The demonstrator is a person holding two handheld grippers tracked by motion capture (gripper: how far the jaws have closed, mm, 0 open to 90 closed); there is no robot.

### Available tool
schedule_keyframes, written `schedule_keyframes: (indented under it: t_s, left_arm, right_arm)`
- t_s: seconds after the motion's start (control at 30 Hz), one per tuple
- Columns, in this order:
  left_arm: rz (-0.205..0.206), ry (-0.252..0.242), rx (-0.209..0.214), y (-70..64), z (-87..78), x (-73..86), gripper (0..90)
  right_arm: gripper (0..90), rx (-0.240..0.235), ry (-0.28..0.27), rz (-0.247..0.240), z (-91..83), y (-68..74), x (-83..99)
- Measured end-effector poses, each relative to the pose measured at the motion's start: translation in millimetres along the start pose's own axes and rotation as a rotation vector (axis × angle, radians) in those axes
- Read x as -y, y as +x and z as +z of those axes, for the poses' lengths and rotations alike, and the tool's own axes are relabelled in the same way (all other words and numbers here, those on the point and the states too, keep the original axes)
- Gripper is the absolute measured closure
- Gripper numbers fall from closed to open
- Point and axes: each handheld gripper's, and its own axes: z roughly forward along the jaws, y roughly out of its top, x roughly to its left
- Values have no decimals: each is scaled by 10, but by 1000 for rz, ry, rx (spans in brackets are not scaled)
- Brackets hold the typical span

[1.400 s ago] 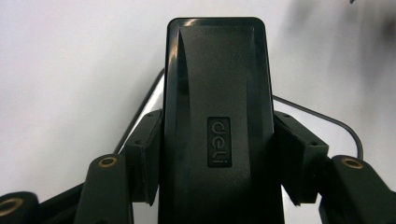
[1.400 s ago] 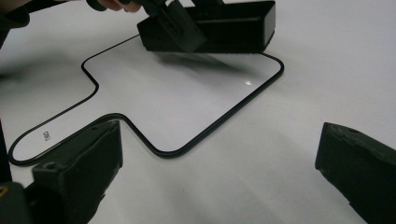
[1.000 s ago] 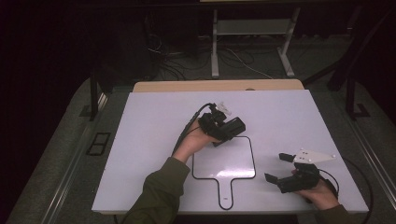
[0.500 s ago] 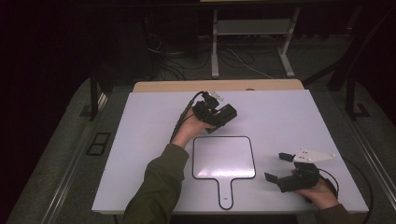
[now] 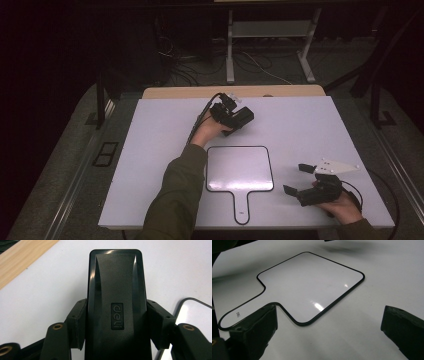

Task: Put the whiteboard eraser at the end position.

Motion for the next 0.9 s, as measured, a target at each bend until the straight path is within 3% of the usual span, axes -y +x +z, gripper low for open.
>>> schedule_keyframes:
  t_s: [0.6,0.83,0.9]
  left_arm:
    - [2,76,-6,61,293,77,389]
    - [7,75,-5,49,337,86,387]
    - [-4,53,-2,51,344,96,384]
  right_arm:
    - [0,-2,-3,3,-6,-1,-1]
    - [0,-2,-3,2,-12,-2,-1]
    - [0,-3,-5,4,-14,-2,-2]
